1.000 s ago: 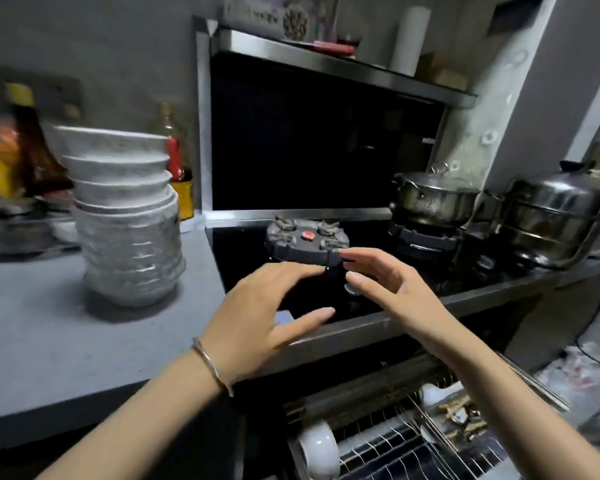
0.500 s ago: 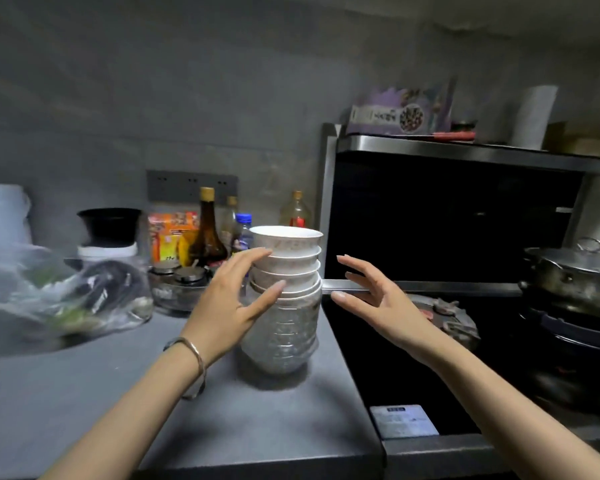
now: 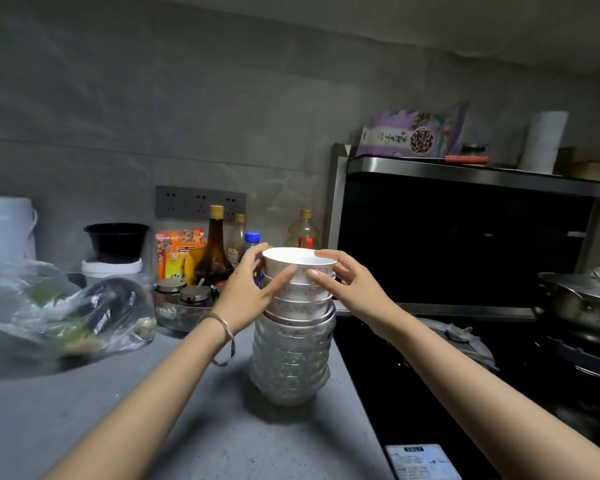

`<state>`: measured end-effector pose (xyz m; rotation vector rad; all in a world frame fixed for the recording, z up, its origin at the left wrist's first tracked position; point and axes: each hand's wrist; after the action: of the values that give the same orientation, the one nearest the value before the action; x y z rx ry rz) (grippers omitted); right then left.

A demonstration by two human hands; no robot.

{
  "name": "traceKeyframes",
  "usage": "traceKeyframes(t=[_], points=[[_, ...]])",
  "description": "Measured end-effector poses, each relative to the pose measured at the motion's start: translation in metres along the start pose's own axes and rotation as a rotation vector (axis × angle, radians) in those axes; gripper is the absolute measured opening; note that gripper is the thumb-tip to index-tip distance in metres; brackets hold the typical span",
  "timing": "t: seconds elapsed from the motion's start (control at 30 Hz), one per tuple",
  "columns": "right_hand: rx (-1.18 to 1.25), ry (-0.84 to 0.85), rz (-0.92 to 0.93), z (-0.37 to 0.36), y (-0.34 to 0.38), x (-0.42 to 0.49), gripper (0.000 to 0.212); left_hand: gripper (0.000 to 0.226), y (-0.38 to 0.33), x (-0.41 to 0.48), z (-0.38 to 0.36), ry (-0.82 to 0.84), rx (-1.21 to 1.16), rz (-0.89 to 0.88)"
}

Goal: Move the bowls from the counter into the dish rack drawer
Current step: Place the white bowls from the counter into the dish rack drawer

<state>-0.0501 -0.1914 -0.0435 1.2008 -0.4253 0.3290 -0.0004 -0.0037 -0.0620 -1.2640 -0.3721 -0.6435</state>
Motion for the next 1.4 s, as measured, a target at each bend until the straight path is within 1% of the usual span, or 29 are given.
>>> traceKeyframes(t=[0.13,0.23,0.33,0.4,0.47,0.53,0.6,0.63,0.7,0.73,0.83,0.93,0.97,1.07,1.13,1.2,1.23,1.27,1.33,1.4], points=[[0.038,-0.062,0.039,-0.004,0.002,0.001,0.032,0.089,-0.01,0.005,-0.002,-0.041,-0.049,-0.02],[0.02,-0.124,0.132,0.001,0.018,0.001,0.023,0.076,-0.028,0.006,-0.002,-0.07,-0.1,-0.114],[0.026,-0.145,0.2,0.008,0.042,-0.009,0.012,0.063,-0.055,0.003,-0.008,-0.101,-0.165,-0.222],[0.067,-0.156,0.217,0.013,0.055,-0.025,0.01,0.056,-0.071,-0.004,-0.018,-0.106,-0.239,-0.268],[0.089,-0.167,0.202,0.022,0.063,-0.048,0.008,0.051,-0.082,-0.015,-0.031,-0.101,-0.299,-0.278],[0.026,-0.165,0.147,0.036,0.066,-0.072,0.015,0.05,-0.088,-0.027,-0.047,-0.079,-0.356,-0.256],[-0.123,-0.188,0.068,0.055,0.064,-0.096,0.03,0.047,-0.091,-0.041,-0.067,-0.039,-0.408,-0.212],[-0.195,-0.202,0.043,0.064,0.064,-0.108,0.034,0.045,-0.092,-0.049,-0.079,-0.011,-0.436,-0.185],[-0.27,-0.192,0.029,0.081,0.064,-0.135,0.031,0.044,-0.093,-0.065,-0.102,0.059,-0.481,-0.134],[-0.274,-0.154,0.025,0.089,0.063,-0.148,0.028,0.046,-0.092,-0.073,-0.114,0.102,-0.488,-0.109],[-0.222,0.012,-0.052,0.118,0.049,-0.188,0.019,0.055,-0.091,-0.098,-0.149,0.256,-0.49,-0.026],[-0.26,0.066,-0.178,0.148,0.027,-0.228,0.036,0.052,-0.086,-0.122,-0.188,0.362,-0.443,0.025],[-0.238,0.077,-0.23,0.155,0.019,-0.24,0.036,0.052,-0.083,-0.13,-0.2,0.397,-0.428,0.041],[-0.117,0.136,-0.396,0.169,-0.005,-0.277,0.017,0.052,-0.067,-0.159,-0.239,0.507,-0.373,0.12],[-0.048,0.177,-0.493,0.174,-0.024,-0.298,0.011,0.05,-0.053,-0.178,-0.262,0.589,-0.325,0.177],[-0.01,0.183,-0.573,0.178,-0.047,-0.318,0.015,0.049,-0.037,-0.198,-0.284,0.665,-0.336,0.244],[0.004,0.168,-0.617,0.179,-0.06,-0.327,0.012,0.051,-0.028,-0.207,-0.294,0.696,-0.34,0.275],[0.018,0.14,-0.661,0.181,-0.073,-0.335,0.012,0.053,-0.018,-0.215,-0.303,0.724,-0.332,0.313],[0.062,0.093,-0.732,0.184,-0.098,-0.35,0.019,0.061,0.003,-0.231,-0.319,0.771,-0.296,0.401],[0.086,0.074,-0.794,0.184,-0.121,-0.361,0.022,0.066,0.023,-0.249,-0.333,0.793,-0.317,0.48]])
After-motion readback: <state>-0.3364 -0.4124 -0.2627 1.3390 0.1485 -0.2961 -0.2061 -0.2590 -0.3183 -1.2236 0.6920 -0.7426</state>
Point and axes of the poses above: each hand's wrist, its own x-axis towards the middle knuckle, its own z-axis out of the back of the hand, y = z × x, and after that the axes turned 1 degree about -z, right-handed
